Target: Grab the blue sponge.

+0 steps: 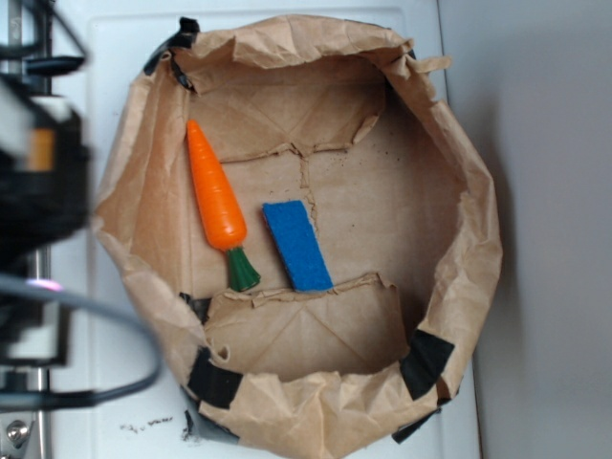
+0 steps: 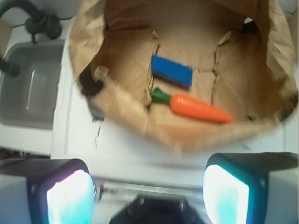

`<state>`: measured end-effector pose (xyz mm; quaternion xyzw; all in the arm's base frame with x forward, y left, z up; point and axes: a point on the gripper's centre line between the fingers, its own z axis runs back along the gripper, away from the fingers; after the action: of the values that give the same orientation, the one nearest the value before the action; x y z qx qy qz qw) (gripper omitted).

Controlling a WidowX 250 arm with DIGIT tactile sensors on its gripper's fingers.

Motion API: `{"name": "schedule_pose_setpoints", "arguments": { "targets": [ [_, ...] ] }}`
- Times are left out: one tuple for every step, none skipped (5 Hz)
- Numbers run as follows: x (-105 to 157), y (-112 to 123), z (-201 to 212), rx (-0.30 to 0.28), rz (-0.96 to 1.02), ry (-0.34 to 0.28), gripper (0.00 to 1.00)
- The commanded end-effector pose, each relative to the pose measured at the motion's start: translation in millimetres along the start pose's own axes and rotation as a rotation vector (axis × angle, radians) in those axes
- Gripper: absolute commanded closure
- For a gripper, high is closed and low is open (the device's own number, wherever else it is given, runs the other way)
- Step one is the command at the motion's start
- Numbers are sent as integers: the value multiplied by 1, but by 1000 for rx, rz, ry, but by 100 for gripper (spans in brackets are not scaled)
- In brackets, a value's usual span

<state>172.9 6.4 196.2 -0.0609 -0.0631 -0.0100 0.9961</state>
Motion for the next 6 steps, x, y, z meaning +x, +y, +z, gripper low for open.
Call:
{"name": "schedule_pose_setpoints", "arguments": {
  "targets": [
    [74,26,-24,49,-16,-78,0],
    [95,38,-55,48,-123,-120,0],
    [104,42,-84,33,-207,-119,0],
    [86,31,-110,21,-341,-77,0],
    [33,25,-125,46,-417,-28,0],
    [33,25,-125,46,-417,-28,0]
  ]
}}
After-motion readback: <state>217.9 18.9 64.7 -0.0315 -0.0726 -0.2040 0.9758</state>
